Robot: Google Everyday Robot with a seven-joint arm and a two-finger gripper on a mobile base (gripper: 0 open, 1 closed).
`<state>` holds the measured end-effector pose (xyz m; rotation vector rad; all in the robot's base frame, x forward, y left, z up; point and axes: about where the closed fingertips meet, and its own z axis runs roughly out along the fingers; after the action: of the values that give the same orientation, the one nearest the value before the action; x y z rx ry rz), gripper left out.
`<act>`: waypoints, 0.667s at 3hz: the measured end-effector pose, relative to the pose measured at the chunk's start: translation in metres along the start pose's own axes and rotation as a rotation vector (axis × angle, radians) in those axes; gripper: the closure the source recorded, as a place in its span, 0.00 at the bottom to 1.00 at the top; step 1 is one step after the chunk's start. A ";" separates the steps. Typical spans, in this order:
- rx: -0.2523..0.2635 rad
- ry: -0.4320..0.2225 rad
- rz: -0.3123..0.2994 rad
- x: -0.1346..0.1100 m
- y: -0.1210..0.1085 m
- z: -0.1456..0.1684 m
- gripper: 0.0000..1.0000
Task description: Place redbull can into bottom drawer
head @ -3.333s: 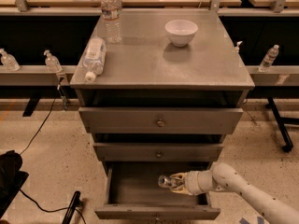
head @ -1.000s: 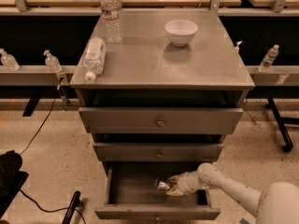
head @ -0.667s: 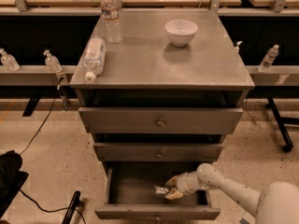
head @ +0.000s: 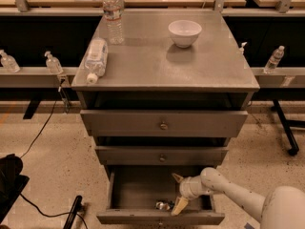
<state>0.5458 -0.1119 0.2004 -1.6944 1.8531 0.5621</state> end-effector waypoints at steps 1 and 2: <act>-0.018 -0.047 -0.045 -0.016 0.018 -0.024 0.00; -0.029 -0.079 -0.063 -0.021 0.042 -0.046 0.00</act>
Offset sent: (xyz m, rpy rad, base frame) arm -0.0745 -0.0242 0.0717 0.1019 -0.0433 0.0924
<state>0.4994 -0.1210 0.2464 -1.7181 1.7381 0.6239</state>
